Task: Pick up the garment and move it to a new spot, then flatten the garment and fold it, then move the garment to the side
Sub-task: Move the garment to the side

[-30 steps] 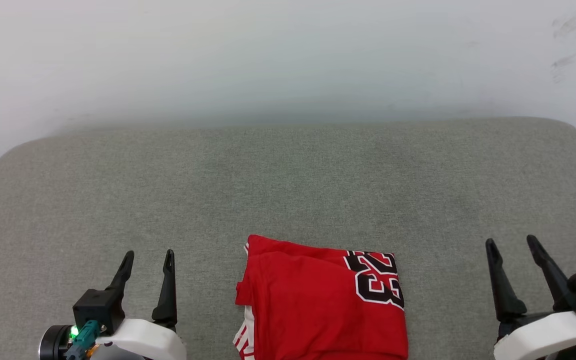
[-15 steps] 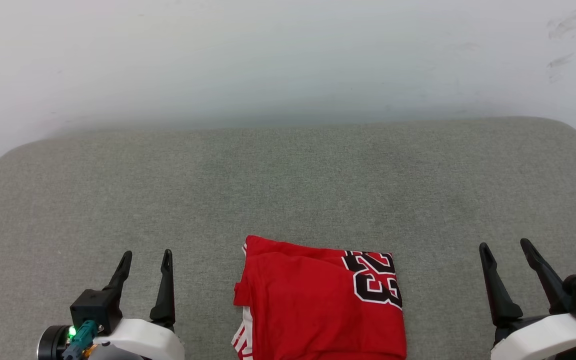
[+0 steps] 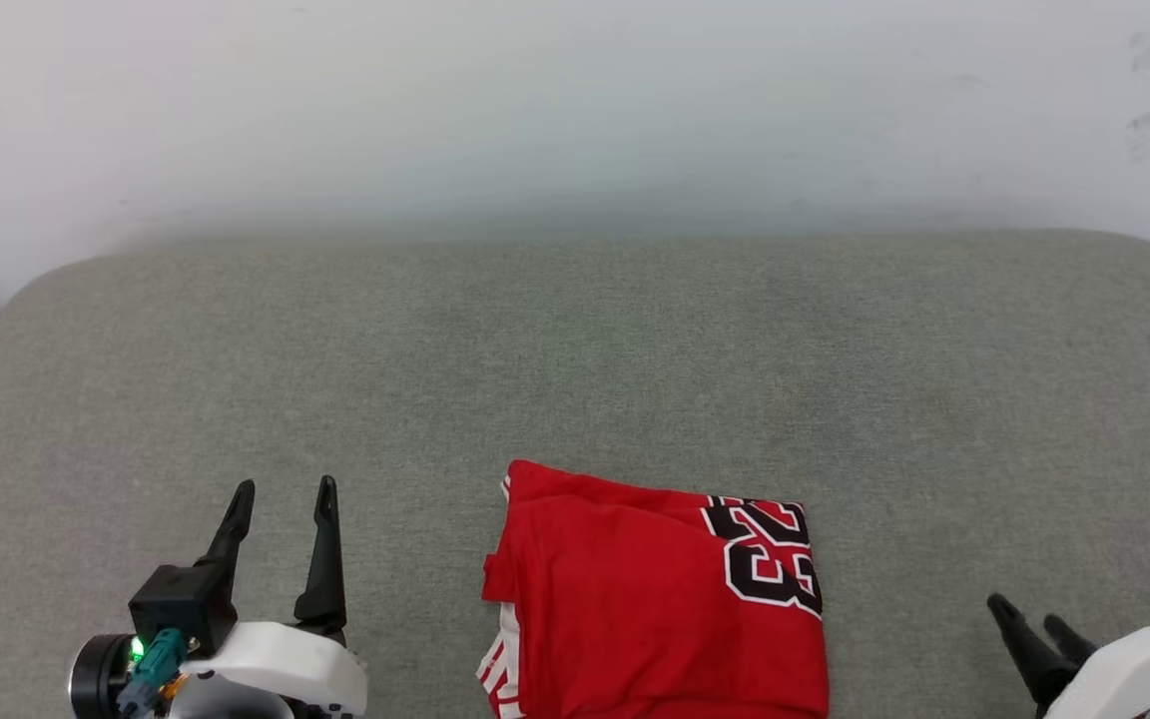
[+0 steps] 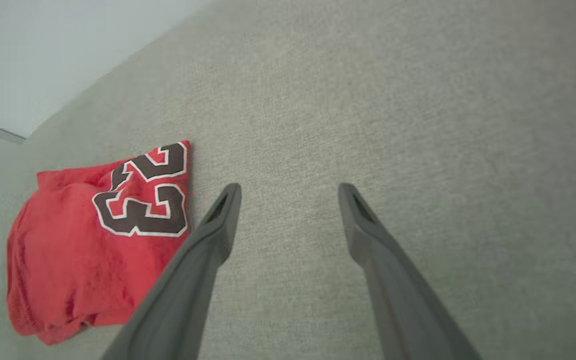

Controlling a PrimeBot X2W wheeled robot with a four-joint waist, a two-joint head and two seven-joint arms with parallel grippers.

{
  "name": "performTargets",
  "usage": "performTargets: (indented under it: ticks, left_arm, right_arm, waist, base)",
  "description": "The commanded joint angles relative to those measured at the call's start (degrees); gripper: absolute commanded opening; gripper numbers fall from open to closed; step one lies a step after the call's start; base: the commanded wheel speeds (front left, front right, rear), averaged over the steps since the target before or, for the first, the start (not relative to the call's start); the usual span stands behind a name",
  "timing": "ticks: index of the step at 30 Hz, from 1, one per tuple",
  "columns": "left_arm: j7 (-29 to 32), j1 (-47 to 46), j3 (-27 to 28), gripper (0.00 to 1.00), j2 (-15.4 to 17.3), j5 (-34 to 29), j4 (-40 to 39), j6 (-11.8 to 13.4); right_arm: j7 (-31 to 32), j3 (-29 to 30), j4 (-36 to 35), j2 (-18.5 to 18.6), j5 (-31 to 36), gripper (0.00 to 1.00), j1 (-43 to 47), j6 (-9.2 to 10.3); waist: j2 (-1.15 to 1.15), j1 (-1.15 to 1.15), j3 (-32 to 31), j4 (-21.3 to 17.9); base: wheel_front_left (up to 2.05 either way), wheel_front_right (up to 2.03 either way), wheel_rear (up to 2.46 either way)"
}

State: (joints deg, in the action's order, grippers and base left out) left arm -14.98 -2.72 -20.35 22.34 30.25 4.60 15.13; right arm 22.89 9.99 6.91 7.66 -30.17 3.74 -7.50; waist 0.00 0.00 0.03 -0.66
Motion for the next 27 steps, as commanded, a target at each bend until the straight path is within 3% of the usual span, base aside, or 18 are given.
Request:
performTargets:
  ticks: [1,3,9,14,18,19,20,27]
  left_arm:
    - [-0.3,-0.7,0.0,1.0,-0.4,-0.4,-0.2,-0.1]
    - [-0.2,-1.3,0.1,1.0,-0.6,-0.8,-0.3,-0.5]
    - [-0.2,-3.2,-0.5,1.0,-2.1,-2.0,-0.1,-2.3]
    - [-0.2,-4.4,-1.1,1.0,-3.2,-2.9,0.3,-3.5]
    - [-0.2,-5.2,-0.8,1.0,-3.9,-3.4,0.8,-4.2]
    - [-0.2,-5.3,-0.7,1.0,-4.0,-3.5,0.9,-4.3]
    - [-0.2,-5.3,-0.5,1.0,-4.1,-3.7,1.0,-4.4]
    - [-0.2,-3.5,0.8,1.0,-4.5,-4.5,1.2,-4.4]
  right_arm:
    - [1.1,0.2,1.3,0.0,-1.7,1.0,-1.1,0.01]
    - [5.3,0.9,5.8,1.5,-5.2,1.0,-3.0,0.02]
    - [17.7,1.8,17.3,-0.9,-17.2,1.0,-8.9,-0.04]
    - [22.0,0.0,23.4,-3.2,-24.6,1.0,-14.0,0.06]
    - [23.0,-2.6,24.8,-3.5,-26.5,1.0,-15.4,0.08]
    - [22.8,-3.3,25.0,-3.3,-26.5,0.37,-15.5,0.08]
    - [22.6,-3.9,25.1,-2.9,-26.3,0.0,-15.5,0.08]
    - [19.0,-9.7,21.5,2.1,-22.3,0.0,-16.6,0.05]
  waist:
    - [0.0,0.0,0.5,0.8]
    - [0.0,0.0,1.2,2.0]
    - [0.0,0.0,3.5,6.0]
    - [0.0,0.0,6.1,9.5]
    - [0.0,0.0,7.2,11.2]
    - [0.0,0.0,7.3,11.4]
    - [0.0,0.0,7.3,11.5]
    - [0.0,0.0,5.9,10.2]
  base:
    - [0.0,0.0,0.0]
    - [0.0,0.0,0.0]
    - [0.0,0.0,0.0]
    - [0.0,0.0,0.0]
    - [0.0,0.0,0.0]
    - [0.0,0.0,0.0]
    - [0.0,0.0,0.0]
    - [0.0,0.0,0.0]
